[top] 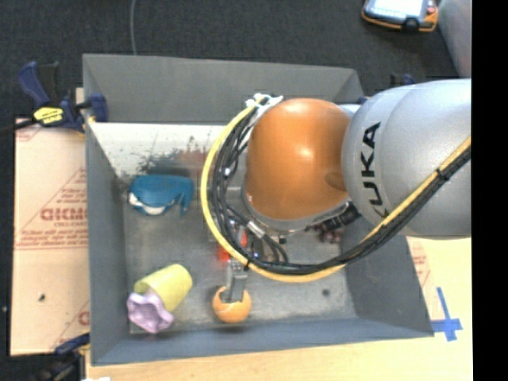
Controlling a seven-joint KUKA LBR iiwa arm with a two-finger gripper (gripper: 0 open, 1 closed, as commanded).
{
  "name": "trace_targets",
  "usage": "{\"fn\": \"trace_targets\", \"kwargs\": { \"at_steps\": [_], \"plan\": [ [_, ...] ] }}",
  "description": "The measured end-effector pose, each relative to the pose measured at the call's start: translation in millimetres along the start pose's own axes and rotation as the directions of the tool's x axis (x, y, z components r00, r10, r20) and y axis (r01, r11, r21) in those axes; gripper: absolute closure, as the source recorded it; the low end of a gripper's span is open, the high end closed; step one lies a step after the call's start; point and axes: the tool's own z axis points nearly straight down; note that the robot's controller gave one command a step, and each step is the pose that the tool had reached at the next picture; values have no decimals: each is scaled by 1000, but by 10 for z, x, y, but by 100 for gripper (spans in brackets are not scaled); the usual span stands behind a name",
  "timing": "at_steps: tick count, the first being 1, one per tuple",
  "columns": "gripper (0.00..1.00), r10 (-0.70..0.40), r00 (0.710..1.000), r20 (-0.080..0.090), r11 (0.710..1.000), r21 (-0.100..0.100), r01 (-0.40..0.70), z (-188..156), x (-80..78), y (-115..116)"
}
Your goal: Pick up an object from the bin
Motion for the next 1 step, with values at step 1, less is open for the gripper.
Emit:
{"fn": "trace_targets", "kwargs": {
  "at_steps": [1],
  "plan": [
    [0, 6, 1000, 8, 1000, -2, -6, -38, -17, -8]
  ]
}}
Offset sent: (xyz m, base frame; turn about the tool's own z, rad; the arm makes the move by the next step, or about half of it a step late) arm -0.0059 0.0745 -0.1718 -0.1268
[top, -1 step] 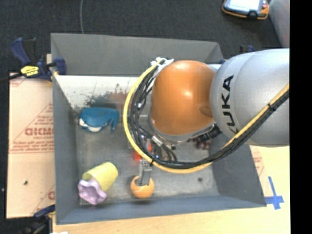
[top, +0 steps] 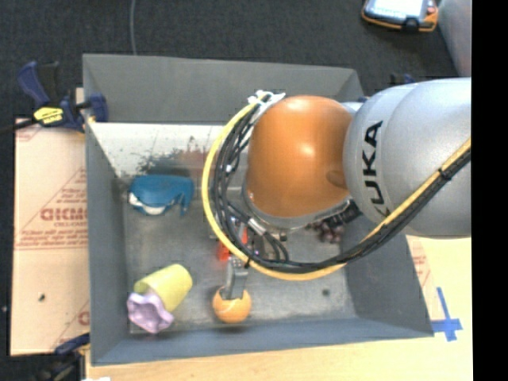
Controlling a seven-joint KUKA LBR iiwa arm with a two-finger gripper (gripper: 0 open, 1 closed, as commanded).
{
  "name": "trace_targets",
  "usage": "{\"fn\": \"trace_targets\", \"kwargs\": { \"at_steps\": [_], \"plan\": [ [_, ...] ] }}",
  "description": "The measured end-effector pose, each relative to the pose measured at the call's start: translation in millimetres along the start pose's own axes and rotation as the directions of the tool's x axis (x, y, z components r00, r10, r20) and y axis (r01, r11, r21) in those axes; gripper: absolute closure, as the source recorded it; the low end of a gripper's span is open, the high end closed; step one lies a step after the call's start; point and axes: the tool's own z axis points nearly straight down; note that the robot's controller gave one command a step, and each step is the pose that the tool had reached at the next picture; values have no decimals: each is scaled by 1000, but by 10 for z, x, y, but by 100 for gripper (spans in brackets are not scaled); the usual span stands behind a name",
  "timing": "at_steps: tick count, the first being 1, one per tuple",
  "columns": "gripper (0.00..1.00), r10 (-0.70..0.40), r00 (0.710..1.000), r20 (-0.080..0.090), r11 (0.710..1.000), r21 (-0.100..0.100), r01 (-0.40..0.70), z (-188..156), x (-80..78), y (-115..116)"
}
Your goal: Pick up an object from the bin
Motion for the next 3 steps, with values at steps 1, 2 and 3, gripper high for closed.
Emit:
{"fn": "trace_targets", "kwargs": {
  "at_steps": [1, 2, 3],
  "plan": [
    [0, -124, 992, 4, 992, -2, 124, 1554, 47, 671],
    [0, -459, 888, 22, 888, 5, 459, 816, -168, 779],
    [0, -169, 986, 12, 986, -3, 169, 1706, -6, 684]
  ]
}}
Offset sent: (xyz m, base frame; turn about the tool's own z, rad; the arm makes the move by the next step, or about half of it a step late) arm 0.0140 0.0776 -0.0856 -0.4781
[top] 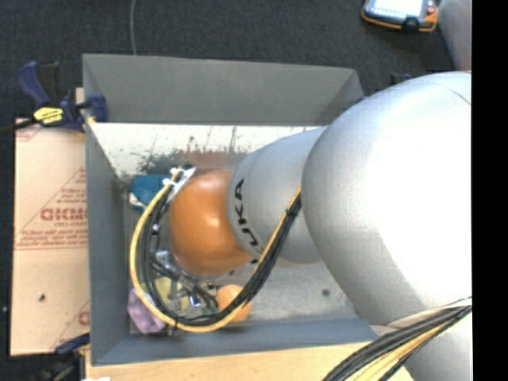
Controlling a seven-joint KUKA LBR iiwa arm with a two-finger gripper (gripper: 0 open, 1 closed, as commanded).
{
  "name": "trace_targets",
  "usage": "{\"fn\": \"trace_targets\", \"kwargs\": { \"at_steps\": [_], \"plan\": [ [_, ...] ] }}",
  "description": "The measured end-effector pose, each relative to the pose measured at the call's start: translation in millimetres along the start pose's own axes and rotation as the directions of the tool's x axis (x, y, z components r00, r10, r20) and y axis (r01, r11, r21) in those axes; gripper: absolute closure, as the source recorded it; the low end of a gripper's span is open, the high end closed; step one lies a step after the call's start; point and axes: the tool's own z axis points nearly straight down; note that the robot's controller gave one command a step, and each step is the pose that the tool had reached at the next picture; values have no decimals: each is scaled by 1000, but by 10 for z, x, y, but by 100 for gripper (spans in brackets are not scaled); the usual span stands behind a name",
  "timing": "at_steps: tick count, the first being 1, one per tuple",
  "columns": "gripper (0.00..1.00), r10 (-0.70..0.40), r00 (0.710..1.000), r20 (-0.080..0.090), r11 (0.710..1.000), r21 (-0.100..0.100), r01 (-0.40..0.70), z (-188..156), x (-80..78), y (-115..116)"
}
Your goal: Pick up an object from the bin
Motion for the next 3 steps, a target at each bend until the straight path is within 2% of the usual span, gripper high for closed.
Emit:
{"fn": "trace_targets", "kwargs": {
  "at_steps": [1, 2, 3],
  "plan": [
    [0, -645, 764, 6, 764, 5, 645, 43, -149, 133],
    [100, -68, 998, 0, 998, 0, 68, 8, -31, 15],
    [100, -19, 1000, -1, 1000, 1, 19, -1, -3, -8]
  ]
}}
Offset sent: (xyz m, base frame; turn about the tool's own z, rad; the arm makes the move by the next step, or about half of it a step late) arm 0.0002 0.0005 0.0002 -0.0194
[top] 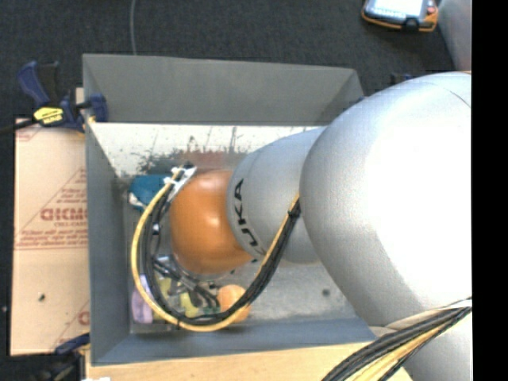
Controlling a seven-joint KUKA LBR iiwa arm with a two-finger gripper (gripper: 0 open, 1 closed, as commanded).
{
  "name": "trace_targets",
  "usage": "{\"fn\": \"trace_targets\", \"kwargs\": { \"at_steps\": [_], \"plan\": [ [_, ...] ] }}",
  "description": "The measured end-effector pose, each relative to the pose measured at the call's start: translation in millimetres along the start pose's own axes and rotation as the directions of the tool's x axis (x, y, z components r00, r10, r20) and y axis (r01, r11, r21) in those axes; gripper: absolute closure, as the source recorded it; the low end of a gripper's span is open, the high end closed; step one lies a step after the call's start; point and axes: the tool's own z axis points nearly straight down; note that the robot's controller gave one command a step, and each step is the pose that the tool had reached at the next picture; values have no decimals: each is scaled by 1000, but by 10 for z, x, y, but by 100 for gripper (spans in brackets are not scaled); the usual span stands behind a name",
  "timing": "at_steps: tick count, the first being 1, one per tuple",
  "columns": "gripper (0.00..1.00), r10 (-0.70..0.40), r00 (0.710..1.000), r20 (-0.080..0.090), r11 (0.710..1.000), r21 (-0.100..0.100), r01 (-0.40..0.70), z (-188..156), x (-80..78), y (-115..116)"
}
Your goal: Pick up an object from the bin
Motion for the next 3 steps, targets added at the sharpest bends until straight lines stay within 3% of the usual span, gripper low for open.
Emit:
{"fn": "trace_targets", "kwargs": {
  "at_steps": [3],
  "plan": [
    [100, 1, 1000, 3, 1000, -1, -1, -289, -11, -1]
  ]
}}
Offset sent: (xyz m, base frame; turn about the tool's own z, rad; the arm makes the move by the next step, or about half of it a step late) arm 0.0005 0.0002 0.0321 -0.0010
